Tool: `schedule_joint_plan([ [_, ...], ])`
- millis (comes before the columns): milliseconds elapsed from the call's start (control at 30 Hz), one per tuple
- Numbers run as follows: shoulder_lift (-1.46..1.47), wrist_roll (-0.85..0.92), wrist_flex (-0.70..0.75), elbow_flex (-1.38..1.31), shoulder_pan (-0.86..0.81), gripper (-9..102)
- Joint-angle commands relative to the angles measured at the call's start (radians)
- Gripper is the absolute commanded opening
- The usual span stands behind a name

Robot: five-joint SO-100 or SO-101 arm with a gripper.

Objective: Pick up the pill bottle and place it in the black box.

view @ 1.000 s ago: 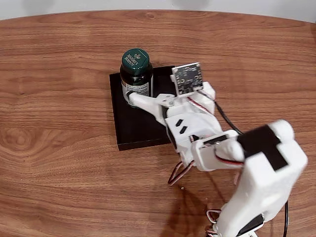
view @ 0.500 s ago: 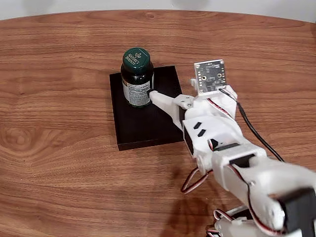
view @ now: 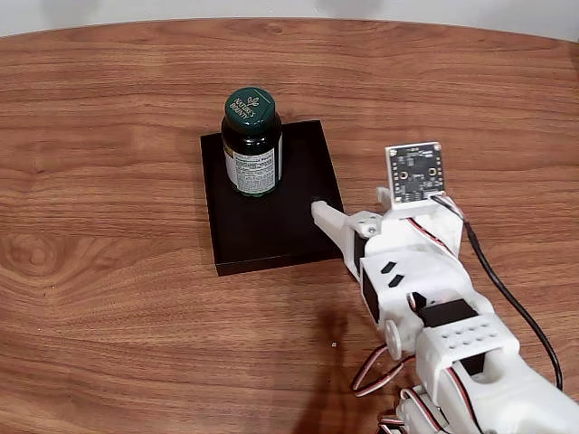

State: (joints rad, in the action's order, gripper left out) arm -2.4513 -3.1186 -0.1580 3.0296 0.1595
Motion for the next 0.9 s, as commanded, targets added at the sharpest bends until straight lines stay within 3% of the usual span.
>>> schedule_joint_plan([
  [0,-0.114,0.026,0.107,-0.015,-0.048,25],
  [333,-0.442,-0.077,0.765,0.000,-0.135,17],
  [567,-0.684,-0.077,1.120,0.000,-0.161,10],
  [867,-0.718,-0.106,1.275,0.000,-0.218,3],
])
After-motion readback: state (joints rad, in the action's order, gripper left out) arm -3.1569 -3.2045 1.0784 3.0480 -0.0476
